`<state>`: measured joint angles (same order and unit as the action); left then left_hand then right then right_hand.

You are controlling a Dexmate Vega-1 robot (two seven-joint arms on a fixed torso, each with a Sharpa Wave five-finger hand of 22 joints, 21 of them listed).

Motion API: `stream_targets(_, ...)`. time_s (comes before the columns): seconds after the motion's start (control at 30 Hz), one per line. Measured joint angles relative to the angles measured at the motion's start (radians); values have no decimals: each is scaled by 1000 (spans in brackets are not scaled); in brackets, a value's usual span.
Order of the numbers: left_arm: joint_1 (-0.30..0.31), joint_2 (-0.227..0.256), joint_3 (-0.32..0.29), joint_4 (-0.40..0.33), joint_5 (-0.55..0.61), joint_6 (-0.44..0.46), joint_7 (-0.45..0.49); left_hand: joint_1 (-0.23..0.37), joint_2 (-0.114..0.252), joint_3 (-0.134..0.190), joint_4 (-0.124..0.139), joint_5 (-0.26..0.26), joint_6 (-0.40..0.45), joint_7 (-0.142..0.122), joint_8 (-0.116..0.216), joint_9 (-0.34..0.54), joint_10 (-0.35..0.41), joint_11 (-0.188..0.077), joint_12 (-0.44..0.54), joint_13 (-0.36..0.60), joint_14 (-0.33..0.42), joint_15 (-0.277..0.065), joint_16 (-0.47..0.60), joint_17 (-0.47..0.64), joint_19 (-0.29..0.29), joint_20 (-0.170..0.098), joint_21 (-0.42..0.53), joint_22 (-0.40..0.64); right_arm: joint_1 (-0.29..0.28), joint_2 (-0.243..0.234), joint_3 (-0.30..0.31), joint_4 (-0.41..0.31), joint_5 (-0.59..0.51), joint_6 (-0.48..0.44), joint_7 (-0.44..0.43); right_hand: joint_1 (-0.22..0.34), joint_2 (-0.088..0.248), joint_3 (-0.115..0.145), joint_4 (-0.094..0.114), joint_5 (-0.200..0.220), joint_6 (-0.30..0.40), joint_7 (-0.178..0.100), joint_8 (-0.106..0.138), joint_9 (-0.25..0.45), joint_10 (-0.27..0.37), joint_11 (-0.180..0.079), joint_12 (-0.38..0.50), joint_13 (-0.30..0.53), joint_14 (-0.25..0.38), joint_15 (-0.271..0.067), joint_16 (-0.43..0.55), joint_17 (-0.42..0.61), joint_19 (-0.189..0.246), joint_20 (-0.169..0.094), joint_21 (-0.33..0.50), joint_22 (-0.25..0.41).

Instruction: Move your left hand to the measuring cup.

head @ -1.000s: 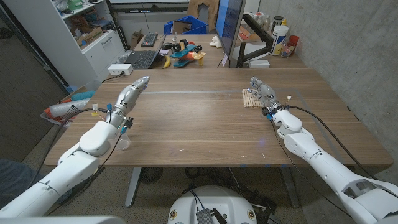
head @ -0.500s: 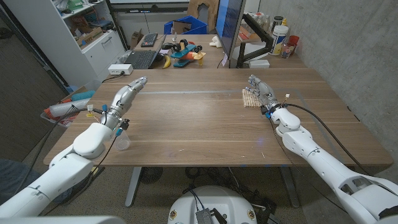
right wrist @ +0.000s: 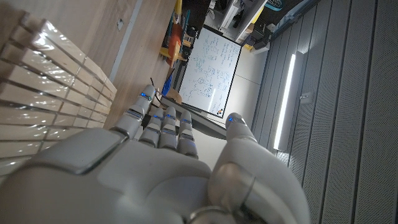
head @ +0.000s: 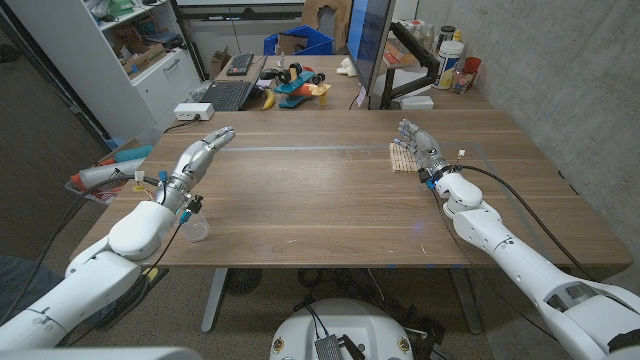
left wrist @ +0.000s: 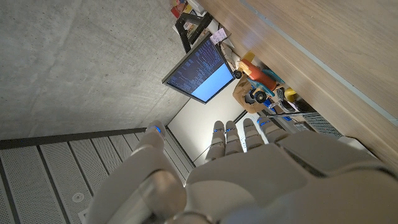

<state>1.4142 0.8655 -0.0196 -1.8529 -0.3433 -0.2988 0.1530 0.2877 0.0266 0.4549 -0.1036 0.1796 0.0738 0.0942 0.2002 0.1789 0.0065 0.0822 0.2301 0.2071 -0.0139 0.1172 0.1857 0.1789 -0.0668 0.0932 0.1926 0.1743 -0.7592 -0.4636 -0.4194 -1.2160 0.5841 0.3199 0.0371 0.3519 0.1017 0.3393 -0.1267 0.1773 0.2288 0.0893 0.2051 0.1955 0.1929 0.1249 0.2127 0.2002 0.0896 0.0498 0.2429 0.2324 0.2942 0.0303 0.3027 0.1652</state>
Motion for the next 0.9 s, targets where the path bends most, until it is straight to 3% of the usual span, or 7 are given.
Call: stream_targets(0.9,135,-24,-137,-95,113,75,-2,13,5,3,-11,0,7,0,0,0,0,0,0,5,0,0,0,0,-9,1,0,0,-13,-4,-3,-20,-4,-5,-9,-5,5,-4,4,0,0,0,0,0,0,0,0,0,0,0,-7,0,3,-4,-11,0)
